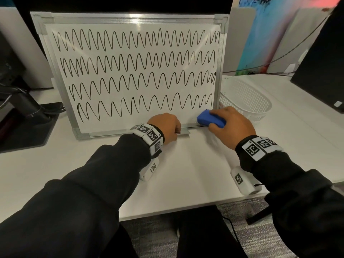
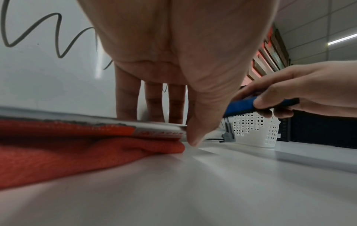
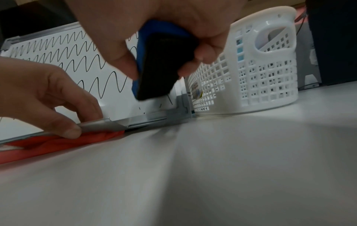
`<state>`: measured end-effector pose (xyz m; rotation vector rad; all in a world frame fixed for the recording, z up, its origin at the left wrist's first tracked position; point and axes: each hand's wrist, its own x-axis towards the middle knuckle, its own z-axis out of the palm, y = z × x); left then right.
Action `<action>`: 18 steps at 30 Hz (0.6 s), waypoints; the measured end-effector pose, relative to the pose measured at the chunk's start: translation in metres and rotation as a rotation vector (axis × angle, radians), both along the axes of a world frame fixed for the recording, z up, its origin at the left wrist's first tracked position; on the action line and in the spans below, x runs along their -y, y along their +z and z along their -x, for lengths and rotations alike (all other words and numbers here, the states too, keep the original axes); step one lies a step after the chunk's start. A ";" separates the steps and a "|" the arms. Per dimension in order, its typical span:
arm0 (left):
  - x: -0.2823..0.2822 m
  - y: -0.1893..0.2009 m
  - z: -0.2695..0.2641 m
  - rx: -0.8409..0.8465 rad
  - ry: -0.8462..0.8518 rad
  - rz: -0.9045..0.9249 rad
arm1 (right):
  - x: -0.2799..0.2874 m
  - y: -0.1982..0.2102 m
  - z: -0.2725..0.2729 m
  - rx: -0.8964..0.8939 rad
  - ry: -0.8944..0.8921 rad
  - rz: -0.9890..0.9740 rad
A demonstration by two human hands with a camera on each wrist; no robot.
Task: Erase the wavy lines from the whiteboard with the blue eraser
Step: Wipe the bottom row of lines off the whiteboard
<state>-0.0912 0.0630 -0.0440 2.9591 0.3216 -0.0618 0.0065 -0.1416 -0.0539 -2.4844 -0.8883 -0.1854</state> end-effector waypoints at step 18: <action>-0.003 -0.001 0.000 0.010 -0.018 -0.008 | 0.000 0.000 0.001 -0.010 0.013 -0.037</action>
